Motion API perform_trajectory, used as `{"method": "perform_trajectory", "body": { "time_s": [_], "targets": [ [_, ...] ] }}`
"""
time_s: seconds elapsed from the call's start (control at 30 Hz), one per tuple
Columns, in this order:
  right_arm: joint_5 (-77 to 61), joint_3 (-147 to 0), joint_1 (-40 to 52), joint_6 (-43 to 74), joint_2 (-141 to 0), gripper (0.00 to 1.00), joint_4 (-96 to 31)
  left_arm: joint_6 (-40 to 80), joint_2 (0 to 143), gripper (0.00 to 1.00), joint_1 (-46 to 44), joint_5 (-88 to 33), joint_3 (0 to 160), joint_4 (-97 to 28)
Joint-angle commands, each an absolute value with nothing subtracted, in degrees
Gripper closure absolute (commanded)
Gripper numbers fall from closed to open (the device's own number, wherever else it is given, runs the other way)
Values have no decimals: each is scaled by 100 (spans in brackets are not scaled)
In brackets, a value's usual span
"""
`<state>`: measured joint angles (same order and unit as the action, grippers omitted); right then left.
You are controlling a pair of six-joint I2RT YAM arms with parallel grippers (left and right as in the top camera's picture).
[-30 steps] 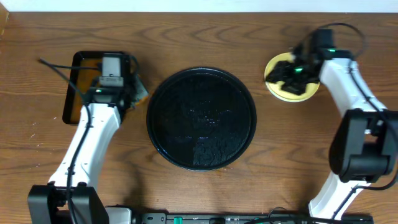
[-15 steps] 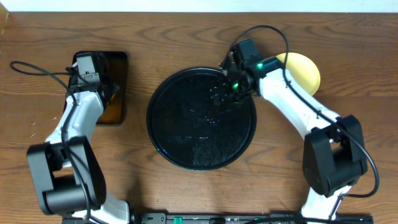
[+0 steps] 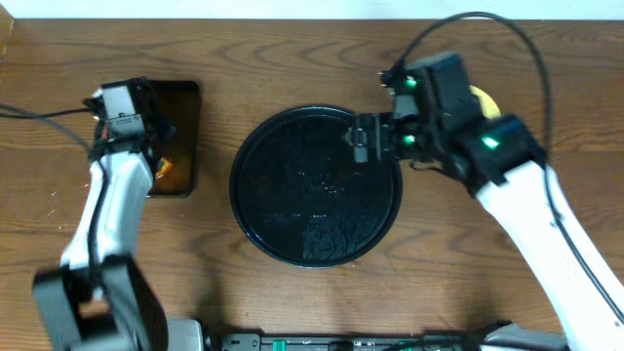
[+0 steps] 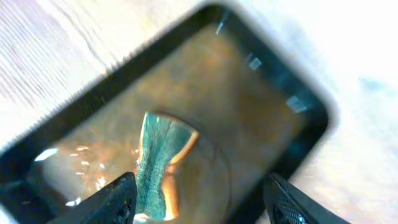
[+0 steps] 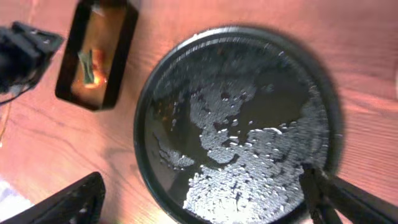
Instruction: Clean dirty plates on tray and stack at the side
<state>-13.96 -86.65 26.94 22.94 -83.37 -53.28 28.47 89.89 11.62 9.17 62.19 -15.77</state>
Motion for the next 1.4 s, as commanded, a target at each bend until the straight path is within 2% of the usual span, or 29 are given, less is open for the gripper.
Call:
{"method": "perform_trajectory", "body": {
  "time_s": [0.0, 0.23, 0.7, 0.8, 0.9, 1.03, 1.23, 1.27, 1.33, 1.37],
  "targets": [
    [-1035, -8774, 2733, 2244, -7828, 1, -5474, 2814, 8034, 29, 1181, 943, 6215, -1756],
    [-1033, -8774, 2746, 2152, -7203, 1, -5605, 2812, 7015, 24, 1184, 947, 6215, -2067],
    [-139, -8680, 2749, 2012, -6250, 15, -6392, 2836, 5935, 24, 1181, 926, 6215, -3782],
    [-134, -8545, 2749, 2093, -6252, 16, -6390, 2836, 5909, 20, 1181, 923, 6215, -3999],
    [-128, -8471, 2749, 2268, -6239, 26, -6412, 2834, 5955, 19, 1184, 926, 6215, -4233],
    [99, -8468, 2858, 2484, -5867, 25, -6504, 2832, 6031, 19, 1184, 928, 6211, -4501],
    [1160, -8265, 3009, 2486, -5094, 22, -6899, 2832, 6088, 19, 1184, 928, 6211, -4545],
    [1219, -8165, 3009, 2484, -5017, 17, -6930, 2832, 6093, 19, 1184, 928, 6211, -4545],
    [1221, -7940, 3009, 2484, -4925, 1, -6947, 2832, 6095, 18, 1184, 928, 6211, -4547],
    [1219, -7828, 3009, 2484, -4910, 1, -6947, 2832, 6097, 18, 1184, 928, 6211, -4547]
  ]
}}
